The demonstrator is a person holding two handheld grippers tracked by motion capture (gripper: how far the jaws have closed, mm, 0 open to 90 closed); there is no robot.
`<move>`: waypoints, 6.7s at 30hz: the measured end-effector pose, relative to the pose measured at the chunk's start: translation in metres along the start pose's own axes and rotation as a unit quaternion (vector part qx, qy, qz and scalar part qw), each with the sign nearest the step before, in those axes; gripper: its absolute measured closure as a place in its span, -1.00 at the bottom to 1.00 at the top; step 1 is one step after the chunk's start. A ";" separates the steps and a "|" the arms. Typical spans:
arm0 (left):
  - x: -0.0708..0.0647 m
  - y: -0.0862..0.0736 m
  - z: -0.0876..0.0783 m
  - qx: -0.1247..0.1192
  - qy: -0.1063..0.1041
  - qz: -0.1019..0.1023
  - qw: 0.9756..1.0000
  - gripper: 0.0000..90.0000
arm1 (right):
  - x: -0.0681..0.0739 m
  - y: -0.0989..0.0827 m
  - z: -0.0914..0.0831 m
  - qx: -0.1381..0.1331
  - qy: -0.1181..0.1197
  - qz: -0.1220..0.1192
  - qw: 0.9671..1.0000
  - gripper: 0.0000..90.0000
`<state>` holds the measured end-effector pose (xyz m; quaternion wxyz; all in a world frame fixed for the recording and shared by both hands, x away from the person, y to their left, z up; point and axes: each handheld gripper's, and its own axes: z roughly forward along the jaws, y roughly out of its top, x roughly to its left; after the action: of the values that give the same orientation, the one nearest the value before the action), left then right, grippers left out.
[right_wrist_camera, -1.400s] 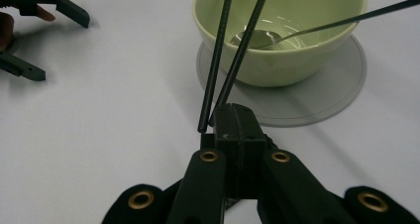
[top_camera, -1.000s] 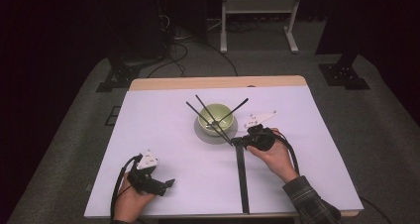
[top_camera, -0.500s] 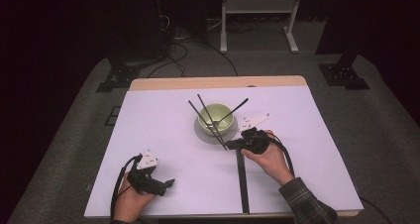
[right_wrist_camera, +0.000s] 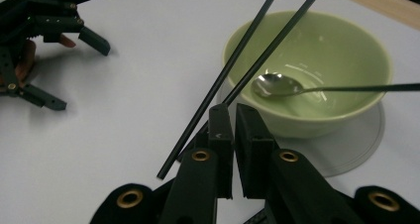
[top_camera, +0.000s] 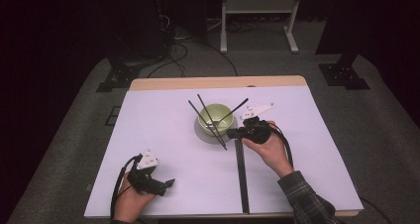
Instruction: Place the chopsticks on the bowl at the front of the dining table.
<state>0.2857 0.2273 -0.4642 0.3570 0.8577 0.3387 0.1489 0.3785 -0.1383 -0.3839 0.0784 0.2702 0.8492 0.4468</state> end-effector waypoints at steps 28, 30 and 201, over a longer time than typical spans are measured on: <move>0.000 0.000 0.000 0.000 0.000 -0.001 1.000 -1.00 | -0.044 0.075 0.063 -0.002 -0.059 0.030 0.998 -0.32; 0.000 0.000 0.000 -0.001 0.000 -0.001 1.000 -1.00 | -0.047 0.079 0.070 0.001 -0.060 0.036 0.998 -0.34; 0.000 0.000 0.000 0.000 0.000 0.000 1.000 -1.00 | 0.042 0.013 0.032 0.036 0.025 -0.045 0.998 1.00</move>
<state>0.2857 0.2272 -0.4642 0.3566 0.8578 0.3385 0.1493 0.3597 -0.0872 -0.3880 0.0671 0.2234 0.8777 0.4186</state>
